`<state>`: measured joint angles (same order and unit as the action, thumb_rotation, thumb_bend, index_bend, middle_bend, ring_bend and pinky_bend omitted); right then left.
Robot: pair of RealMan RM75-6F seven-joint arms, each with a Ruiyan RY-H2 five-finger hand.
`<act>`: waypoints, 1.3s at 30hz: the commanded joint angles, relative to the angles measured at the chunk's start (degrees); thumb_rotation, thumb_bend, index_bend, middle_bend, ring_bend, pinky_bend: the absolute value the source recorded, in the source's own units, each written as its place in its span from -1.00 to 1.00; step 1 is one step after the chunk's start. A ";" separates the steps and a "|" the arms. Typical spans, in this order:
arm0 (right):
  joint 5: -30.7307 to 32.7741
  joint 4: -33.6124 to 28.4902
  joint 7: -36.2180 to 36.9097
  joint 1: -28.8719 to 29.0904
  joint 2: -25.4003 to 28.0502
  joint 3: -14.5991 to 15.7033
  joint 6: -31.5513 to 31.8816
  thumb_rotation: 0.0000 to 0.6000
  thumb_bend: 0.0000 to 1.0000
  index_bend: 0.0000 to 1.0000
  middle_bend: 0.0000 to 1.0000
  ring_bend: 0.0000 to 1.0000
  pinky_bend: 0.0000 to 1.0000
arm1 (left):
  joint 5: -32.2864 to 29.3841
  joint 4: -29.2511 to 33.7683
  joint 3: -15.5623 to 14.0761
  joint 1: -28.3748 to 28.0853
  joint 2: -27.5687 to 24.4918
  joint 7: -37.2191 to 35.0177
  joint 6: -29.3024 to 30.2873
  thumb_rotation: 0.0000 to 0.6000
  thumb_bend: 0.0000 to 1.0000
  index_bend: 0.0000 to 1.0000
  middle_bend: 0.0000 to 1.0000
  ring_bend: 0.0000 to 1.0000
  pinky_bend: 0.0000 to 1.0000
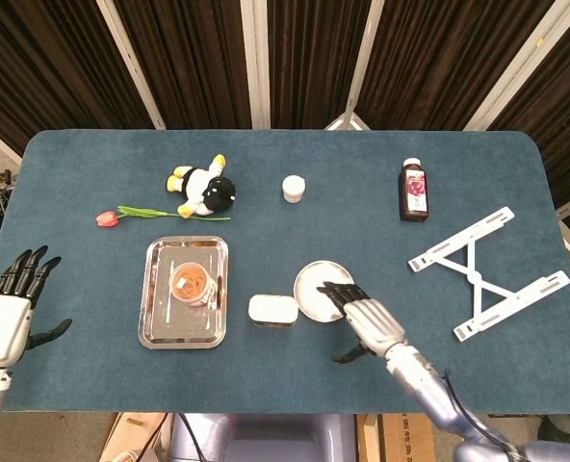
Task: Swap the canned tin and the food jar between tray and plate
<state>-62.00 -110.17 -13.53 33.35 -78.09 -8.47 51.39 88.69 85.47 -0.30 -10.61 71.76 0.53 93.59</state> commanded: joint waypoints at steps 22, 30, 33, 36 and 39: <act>15.82 12.02 -12.35 11.17 -20.21 -5.55 8.87 1.00 -0.90 -0.18 -0.26 -0.18 -0.87 | -0.01 0.62 2.37 1.98 -1.22 -2.48 -0.03 1.00 -0.68 -0.70 -0.87 -1.00 -0.70; 16.72 15.46 -12.28 12.20 -23.59 -5.94 9.35 1.00 -0.69 -0.04 -0.12 -0.02 -0.81 | -0.07 0.51 3.29 2.38 -1.01 -3.31 0.12 1.00 -0.61 -0.68 -0.87 -0.98 -0.70; 16.28 16.58 -11.33 12.26 -24.74 -6.37 9.65 1.00 -0.58 0.08 -0.05 0.07 -0.76 | -0.19 0.28 3.60 2.48 -0.88 -3.62 0.08 1.00 -0.61 -0.68 -0.87 -0.98 -0.70; 15.74 17.52 -10.49 12.21 -25.85 -6.82 10.30 1.00 -0.47 0.20 0.04 0.16 -0.70 | -0.25 0.17 3.84 2.56 -0.80 -3.86 -0.03 1.00 -0.60 -0.67 -0.87 -0.97 -0.70; 14.87 18.17 -9.79 11.91 -26.90 -7.23 11.65 1.00 -0.37 0.29 0.12 0.22 -0.66 | -0.34 0.10 4.18 2.68 -0.72 -4.22 0.02 1.00 -0.58 -0.66 -0.87 -0.96 -0.70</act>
<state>-46.82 -92.27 -23.57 45.38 -104.66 -15.52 62.68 88.36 85.59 3.84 -7.96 71.02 -3.65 93.59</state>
